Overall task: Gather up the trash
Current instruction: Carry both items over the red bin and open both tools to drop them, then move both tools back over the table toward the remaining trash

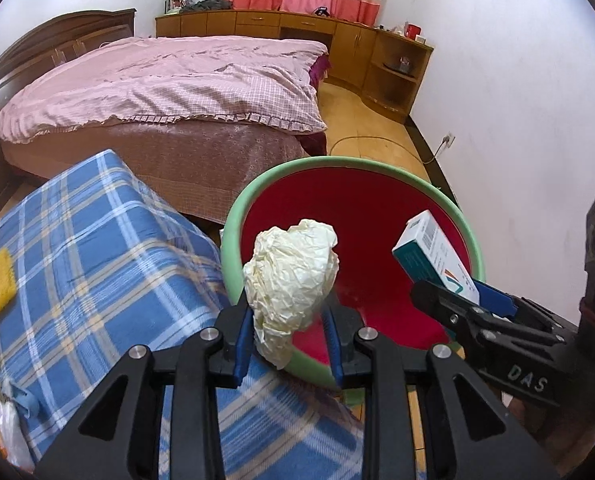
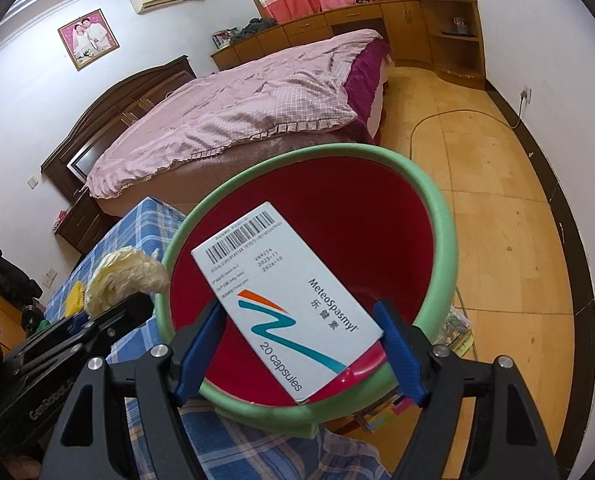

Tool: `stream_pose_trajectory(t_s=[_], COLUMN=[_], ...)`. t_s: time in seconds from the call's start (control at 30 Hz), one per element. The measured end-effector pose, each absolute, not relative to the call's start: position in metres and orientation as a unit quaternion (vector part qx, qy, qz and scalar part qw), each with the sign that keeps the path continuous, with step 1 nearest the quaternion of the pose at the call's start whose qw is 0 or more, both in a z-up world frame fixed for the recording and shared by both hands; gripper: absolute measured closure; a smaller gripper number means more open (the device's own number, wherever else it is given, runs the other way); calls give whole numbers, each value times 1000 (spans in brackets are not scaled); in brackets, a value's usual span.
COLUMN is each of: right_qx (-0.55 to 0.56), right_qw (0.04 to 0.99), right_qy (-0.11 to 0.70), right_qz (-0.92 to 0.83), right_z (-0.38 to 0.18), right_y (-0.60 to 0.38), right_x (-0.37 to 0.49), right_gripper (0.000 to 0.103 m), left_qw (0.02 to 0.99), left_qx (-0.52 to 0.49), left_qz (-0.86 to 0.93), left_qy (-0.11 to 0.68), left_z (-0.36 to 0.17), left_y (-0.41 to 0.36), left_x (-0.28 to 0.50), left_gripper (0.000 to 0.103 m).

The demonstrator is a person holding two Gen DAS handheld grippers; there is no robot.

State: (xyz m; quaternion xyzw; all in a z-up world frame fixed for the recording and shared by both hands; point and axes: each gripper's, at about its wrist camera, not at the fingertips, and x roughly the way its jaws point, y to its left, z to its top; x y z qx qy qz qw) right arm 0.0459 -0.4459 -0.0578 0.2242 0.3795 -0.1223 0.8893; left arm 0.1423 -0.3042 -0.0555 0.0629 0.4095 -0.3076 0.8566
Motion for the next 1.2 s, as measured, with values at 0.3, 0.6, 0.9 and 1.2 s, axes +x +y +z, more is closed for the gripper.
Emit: stream_pose_trajectory(t_s=[0.3,0.6,0.9,1.2], right_qx=[220,227,221,215], right_qw=[895,898,904,911], right_qy=[366,353,344,340], right_qz=[-128,-136,-124,-95], right_z=[-54,-47,-34,-24], right_y=[-451,-454,-439,-409], right_x=[43,34,27,22], right_gripper=[20,20,20,19], left_qw=[861,865,875,891], left_qx=[53,43,29,7], left_qz=[-297,-306,-280,-232], left_qy=[409,396,395,390], left_z=[-55,-43,-30,-17], left_y=[-307,-303,-276,-224], left_x=[150,146,136,124], left_gripper=[52,50,50,50])
